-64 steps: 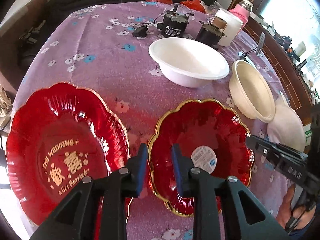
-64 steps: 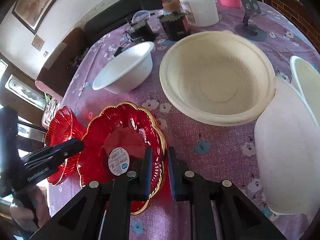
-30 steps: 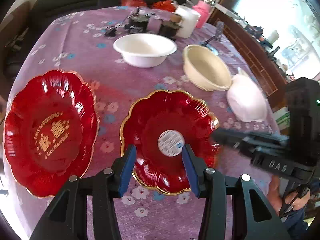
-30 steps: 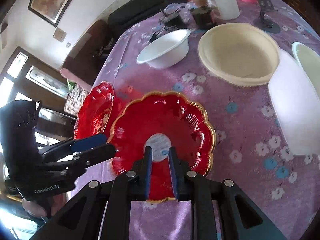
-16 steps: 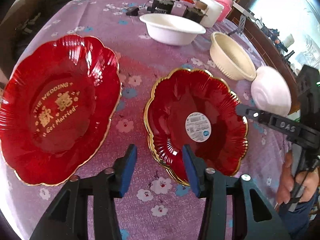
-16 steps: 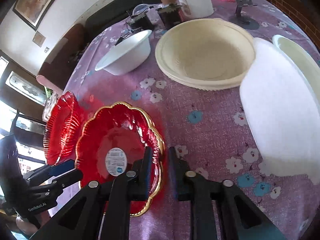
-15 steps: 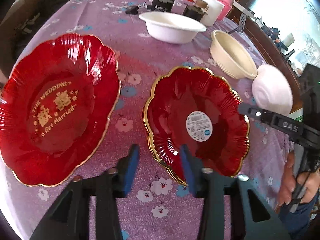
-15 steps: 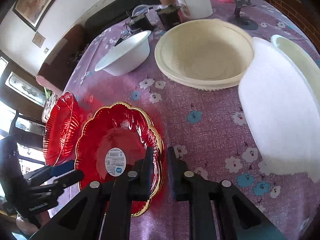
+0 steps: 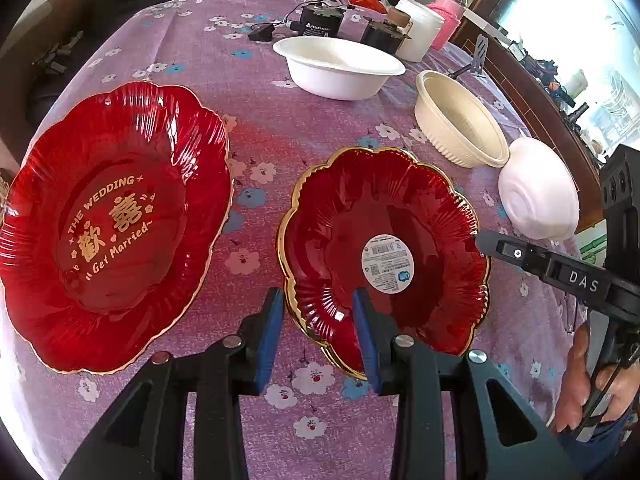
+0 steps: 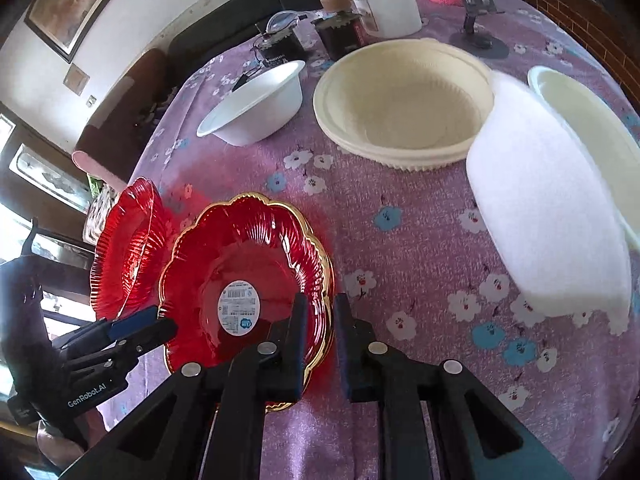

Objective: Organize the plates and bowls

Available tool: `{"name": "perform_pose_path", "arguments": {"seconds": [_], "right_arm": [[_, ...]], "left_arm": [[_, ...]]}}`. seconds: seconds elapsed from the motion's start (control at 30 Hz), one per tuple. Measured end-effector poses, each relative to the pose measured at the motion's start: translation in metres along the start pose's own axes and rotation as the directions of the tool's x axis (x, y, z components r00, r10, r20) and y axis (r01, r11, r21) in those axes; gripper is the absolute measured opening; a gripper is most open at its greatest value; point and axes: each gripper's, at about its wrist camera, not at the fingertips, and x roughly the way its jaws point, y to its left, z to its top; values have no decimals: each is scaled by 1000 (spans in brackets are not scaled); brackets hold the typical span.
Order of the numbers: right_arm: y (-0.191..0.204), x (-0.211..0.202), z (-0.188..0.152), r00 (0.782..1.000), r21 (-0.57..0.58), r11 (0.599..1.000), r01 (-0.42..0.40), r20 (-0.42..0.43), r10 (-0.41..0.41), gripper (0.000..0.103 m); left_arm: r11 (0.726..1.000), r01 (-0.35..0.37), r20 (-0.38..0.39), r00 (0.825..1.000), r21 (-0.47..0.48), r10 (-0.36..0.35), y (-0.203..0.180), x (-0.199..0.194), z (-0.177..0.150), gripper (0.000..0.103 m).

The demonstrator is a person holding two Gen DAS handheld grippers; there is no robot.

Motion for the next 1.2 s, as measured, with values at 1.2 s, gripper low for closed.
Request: {"name": "perform_pose_path", "arguments": {"seconds": [1.2], "right_arm": [[60,-78,7,975,-133,991,22,224,9,27]], "left_arm": [[999,47,108,993,-26,-44,4,-44,25,41]]}}
